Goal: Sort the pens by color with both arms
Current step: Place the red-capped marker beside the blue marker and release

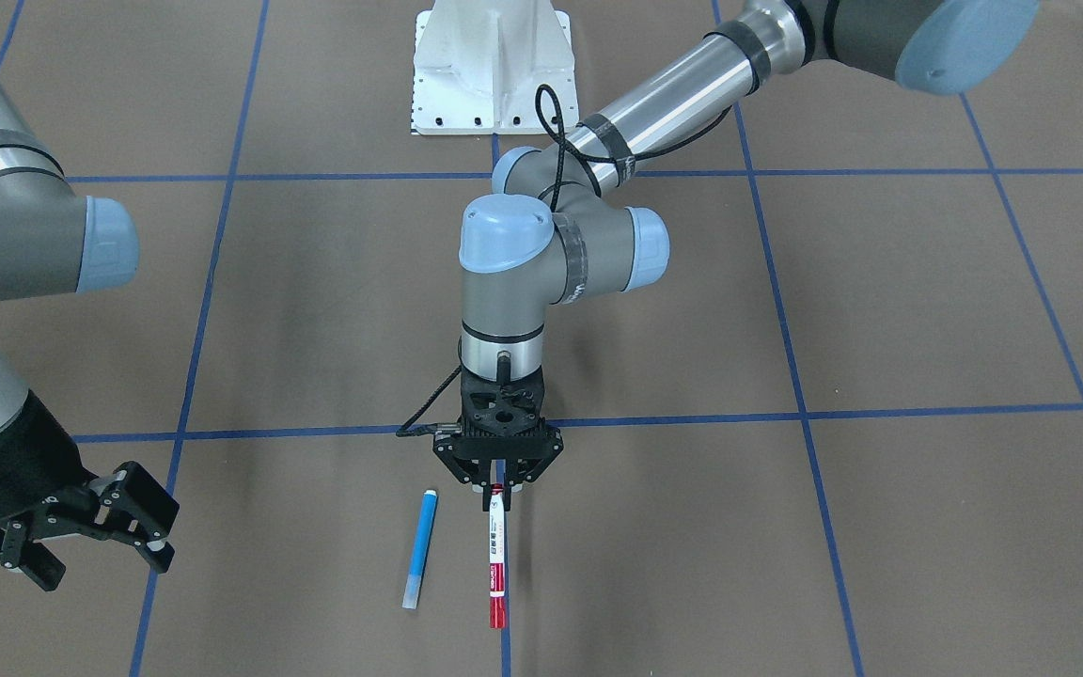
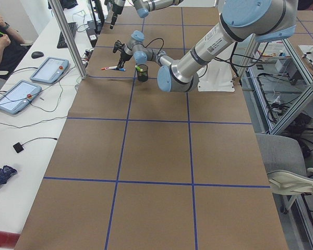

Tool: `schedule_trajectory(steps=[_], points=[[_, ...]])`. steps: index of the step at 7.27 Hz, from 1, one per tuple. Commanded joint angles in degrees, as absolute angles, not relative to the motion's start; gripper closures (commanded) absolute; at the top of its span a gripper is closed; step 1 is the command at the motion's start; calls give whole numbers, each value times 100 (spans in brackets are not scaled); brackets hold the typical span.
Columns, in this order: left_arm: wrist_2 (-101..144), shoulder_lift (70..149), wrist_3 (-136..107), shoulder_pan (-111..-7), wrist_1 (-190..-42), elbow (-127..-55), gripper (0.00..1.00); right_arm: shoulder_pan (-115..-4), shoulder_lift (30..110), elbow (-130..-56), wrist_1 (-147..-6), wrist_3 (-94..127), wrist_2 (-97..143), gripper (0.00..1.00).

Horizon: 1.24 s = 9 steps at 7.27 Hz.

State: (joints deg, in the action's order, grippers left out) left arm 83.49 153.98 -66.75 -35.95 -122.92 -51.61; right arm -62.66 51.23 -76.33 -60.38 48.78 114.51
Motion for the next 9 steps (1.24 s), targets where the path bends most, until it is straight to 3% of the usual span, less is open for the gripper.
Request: schedule_trajectory(steps=[1,2,3,4,5,9], points=[[8200,15538,-6793,-3568,-12445,-4879,100,-6267,5124,-7620,-6038,4878,11400,0],[8191,15548,-6794,-3577,-12515,-4782,100,-6258,5124,-7611,-6038,4878,11330,0],[8200,15548,-6794,-3577,-12646,-4712,84,-6258,5115,-7611,-6038,4869,11329,0],[8191,15548,-6785,-3577,-12665,-4711,29,-6258,5124,-7611,-6038,4869,11329,0],[8087,15548,-6785,-3568,-12665,-4702,1,-6258,5124,-7611,-6038,4860,11329,0],[8347,15548,-6759,-3795,-12630,-5052,1,-6258,5098,-7611,-6012,4843,11329,0]])
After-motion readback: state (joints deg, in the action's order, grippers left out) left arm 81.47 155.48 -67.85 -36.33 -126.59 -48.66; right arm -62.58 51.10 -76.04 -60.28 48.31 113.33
